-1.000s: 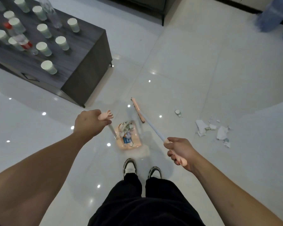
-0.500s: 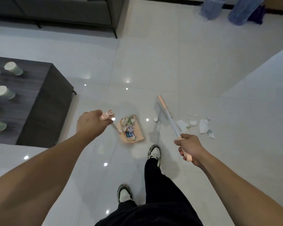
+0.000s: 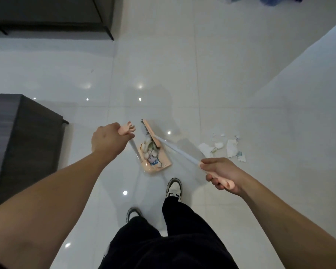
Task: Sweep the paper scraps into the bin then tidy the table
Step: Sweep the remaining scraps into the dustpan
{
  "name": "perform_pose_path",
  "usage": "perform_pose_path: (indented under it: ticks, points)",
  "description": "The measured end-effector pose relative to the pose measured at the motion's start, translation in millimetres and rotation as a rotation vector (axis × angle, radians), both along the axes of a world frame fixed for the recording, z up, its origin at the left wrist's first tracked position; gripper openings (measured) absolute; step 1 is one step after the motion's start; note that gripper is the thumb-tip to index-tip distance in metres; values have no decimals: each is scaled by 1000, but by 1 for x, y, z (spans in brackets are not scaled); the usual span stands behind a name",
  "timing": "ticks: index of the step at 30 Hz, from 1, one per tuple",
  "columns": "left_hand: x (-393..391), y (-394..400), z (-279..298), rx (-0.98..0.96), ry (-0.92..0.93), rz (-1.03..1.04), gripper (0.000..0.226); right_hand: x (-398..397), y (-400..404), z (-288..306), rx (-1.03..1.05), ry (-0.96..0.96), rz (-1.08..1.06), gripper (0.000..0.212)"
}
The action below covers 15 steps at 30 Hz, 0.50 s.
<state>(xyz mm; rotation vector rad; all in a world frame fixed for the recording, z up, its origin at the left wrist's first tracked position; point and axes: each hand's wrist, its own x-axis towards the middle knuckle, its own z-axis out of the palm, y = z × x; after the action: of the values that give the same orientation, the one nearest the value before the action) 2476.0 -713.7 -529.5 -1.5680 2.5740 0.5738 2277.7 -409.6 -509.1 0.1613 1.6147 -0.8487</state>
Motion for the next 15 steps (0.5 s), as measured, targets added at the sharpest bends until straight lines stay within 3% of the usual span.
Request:
perform_pose_path:
  ticks: [8,15]
  points:
    - [-45,-26,17,41,56,-122,43,-9,-22,23,36,164,-135,47]
    - [-116,-53,23,112,75,-407,42,-8,-7,37,137,259,-436,41]
